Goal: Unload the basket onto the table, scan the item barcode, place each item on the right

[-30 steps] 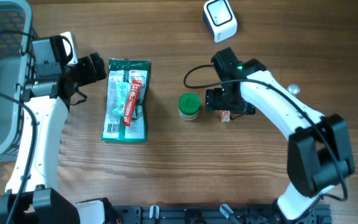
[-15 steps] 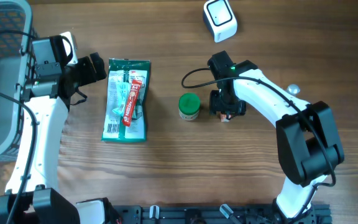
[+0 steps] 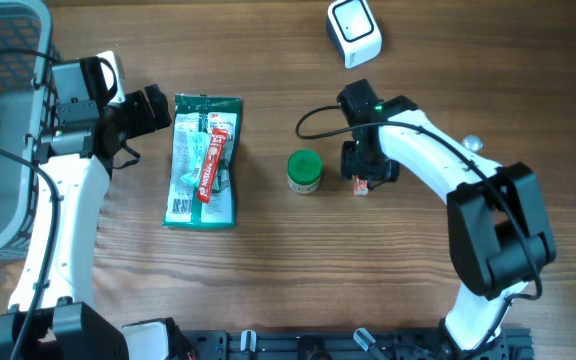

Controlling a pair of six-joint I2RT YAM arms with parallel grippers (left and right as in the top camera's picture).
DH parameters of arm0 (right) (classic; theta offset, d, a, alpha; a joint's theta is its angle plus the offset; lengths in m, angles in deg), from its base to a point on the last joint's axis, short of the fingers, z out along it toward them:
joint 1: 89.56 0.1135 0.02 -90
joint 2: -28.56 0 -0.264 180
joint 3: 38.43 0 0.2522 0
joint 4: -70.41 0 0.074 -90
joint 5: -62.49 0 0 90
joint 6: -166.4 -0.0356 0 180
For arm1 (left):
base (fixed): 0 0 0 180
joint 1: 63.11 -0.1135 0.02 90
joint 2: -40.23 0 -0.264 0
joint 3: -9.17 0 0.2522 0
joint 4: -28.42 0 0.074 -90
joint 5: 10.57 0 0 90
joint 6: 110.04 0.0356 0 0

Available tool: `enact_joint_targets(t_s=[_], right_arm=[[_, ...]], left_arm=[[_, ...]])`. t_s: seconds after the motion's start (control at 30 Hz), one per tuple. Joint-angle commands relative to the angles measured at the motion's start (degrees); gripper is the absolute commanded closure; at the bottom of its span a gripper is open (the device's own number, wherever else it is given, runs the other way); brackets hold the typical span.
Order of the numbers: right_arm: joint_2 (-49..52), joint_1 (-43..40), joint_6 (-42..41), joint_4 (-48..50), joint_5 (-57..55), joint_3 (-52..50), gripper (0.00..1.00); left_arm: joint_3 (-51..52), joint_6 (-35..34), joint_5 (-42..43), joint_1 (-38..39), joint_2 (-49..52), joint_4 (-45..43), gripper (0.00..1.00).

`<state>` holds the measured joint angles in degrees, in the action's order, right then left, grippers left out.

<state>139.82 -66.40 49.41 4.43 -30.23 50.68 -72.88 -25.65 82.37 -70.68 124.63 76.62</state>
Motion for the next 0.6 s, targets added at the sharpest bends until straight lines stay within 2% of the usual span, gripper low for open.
enact_joint_targets(t_s=[0.0, 0.23, 0.3, 0.43, 0.57], right_arm=[[-6.45, -1.51, 0.26, 0.28, 0.2, 0.28, 0.36], [-16.76, -1.38, -0.02, 0.81, 5.66, 0.94, 0.24], [-17.75, -1.33, 0.09, -2.6, 7.37, 5.09, 0.19], [-17.51, -0.33, 0.74, -15.63, 8.35, 19.67, 0.15], [-16.94, 3.56, -0.72, -15.8, 5.27, 21.7, 0.11]], left_arm=[[-0.83, 0.9, 0.46, -0.22, -0.83, -0.15, 0.0], [-0.83, 0.9, 0.46, -0.22, -0.83, -0.15, 0.0], [-0.83, 0.9, 0.46, -0.22, -0.83, -0.15, 0.0], [-0.83, 0.9, 0.46, -0.22, -0.83, -0.15, 0.0], [-0.83, 0.9, 0.48, -0.22, -0.83, -0.15, 0.0]])
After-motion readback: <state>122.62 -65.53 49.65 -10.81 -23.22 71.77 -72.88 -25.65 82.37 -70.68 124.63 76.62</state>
